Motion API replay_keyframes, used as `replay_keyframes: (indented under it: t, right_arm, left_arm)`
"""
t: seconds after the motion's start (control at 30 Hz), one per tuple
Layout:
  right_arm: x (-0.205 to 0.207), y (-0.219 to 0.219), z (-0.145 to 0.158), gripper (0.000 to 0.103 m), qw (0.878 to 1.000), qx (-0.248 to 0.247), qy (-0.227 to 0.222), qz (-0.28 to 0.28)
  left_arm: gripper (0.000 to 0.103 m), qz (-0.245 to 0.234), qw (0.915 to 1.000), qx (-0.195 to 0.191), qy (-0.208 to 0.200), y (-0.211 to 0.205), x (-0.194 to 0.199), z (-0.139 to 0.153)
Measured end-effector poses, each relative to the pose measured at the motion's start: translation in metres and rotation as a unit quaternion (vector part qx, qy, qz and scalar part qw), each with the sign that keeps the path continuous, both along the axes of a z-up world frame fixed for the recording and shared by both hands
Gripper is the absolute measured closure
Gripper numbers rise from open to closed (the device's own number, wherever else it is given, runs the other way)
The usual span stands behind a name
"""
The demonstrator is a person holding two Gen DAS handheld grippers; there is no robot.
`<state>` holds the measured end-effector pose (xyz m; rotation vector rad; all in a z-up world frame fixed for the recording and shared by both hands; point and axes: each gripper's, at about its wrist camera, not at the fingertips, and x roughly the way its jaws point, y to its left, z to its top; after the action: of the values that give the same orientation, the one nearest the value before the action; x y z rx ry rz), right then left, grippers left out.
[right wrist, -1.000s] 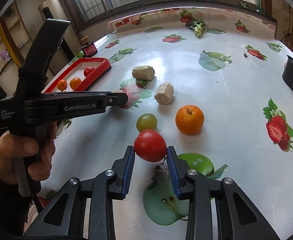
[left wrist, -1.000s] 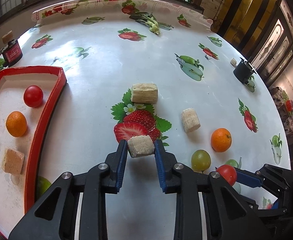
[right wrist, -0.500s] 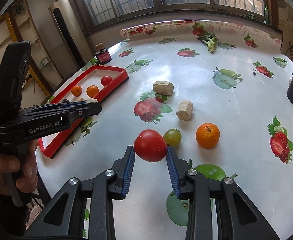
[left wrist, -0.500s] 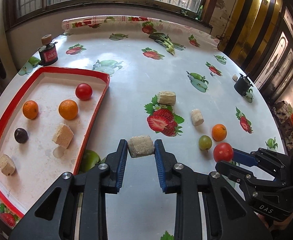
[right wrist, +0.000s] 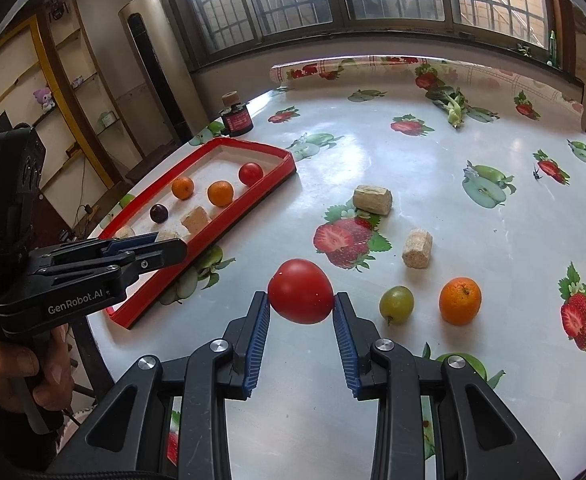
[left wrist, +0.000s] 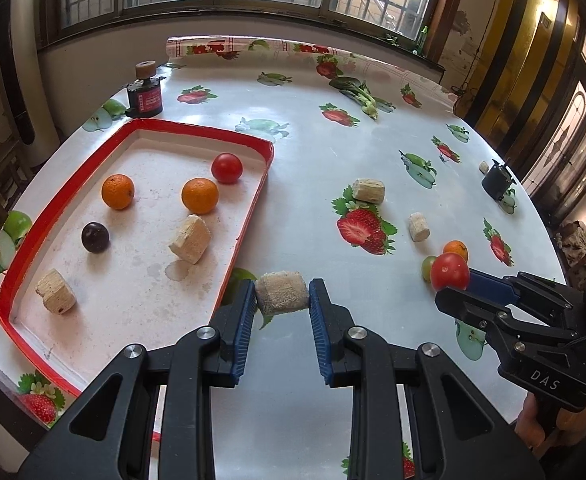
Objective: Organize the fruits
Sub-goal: 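Carry the beige cube and red tomato over the red tray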
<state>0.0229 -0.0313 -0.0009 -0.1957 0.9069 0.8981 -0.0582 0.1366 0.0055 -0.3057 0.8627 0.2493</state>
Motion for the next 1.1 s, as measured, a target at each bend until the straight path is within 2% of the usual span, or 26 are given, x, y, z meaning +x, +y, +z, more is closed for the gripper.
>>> replay_keyframes:
  t: [1.1]
  right_arm:
    - [-0.019,0.076,0.003,0.07,0.998,-0.005,-0.004,0.063]
  left_arm:
    - [0.078,0.07,0.9974,-0.015,0.002,0.06,-0.043,-0.012]
